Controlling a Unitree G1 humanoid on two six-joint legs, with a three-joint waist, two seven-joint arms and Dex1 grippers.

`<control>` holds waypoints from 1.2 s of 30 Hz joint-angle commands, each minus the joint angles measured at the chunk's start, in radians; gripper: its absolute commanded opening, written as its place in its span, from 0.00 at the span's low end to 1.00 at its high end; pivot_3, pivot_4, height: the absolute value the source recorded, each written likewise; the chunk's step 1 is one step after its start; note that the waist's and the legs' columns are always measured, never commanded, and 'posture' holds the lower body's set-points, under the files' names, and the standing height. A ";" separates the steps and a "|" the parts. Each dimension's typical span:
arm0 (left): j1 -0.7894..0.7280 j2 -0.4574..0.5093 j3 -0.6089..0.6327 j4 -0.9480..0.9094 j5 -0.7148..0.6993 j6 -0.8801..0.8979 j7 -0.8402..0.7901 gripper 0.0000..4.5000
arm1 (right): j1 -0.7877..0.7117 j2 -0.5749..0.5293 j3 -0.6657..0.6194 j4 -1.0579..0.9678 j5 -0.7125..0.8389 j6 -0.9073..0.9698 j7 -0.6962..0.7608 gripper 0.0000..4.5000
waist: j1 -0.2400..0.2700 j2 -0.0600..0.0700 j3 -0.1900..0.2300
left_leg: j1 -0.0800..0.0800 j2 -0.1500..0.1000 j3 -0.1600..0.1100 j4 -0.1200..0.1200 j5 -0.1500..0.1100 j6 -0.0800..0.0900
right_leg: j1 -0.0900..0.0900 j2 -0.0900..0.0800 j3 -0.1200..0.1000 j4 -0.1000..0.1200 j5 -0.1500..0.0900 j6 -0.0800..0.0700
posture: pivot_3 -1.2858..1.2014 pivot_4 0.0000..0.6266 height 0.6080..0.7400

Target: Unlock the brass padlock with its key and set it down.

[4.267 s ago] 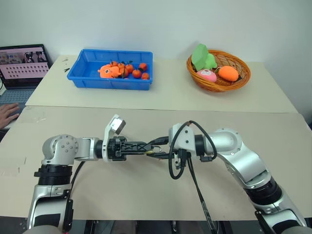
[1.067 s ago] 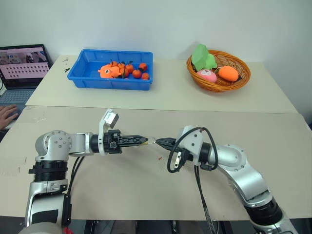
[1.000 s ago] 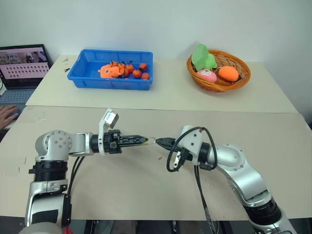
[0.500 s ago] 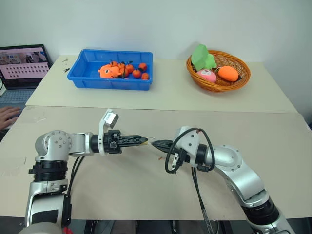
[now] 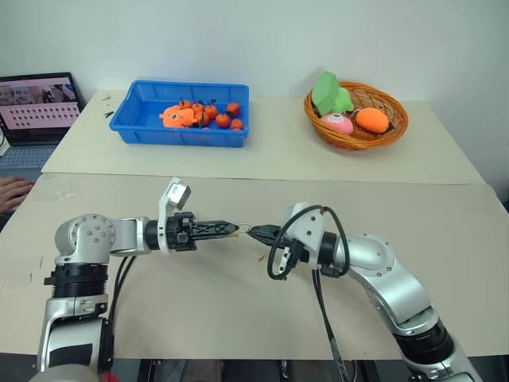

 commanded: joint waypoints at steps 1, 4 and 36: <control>0.003 0.015 -0.009 -0.015 0.005 -0.021 -0.031 0.01 | -0.014 0.005 -0.019 -0.033 0.024 0.006 -0.005 0.01 | 0.000 0.000 0.000 | 0.000 0.000 0.000 0.000 0.000 0.000 | 0.000 0.000 0.000 0.000 0.000 0.000 | 0.52 0.24 1.00; 0.004 0.020 -0.018 -0.014 0.017 -0.030 -0.047 0.01 | -0.024 0.011 -0.023 -0.034 0.037 0.015 -0.012 0.01 | 0.000 0.000 0.000 | 0.000 0.000 0.000 0.000 0.000 0.000 | 0.000 0.000 0.000 0.000 0.000 0.000 | 0.52 0.24 1.00; 0.064 0.093 -0.140 -0.135 0.048 -0.094 -0.180 0.01 | -0.040 0.021 -0.012 -0.018 0.029 0.022 -0.043 0.01 | 0.000 0.000 0.000 | 0.000 0.000 0.000 0.000 0.000 0.000 | 0.000 0.000 0.000 0.000 0.000 0.000 | 0.52 0.24 1.00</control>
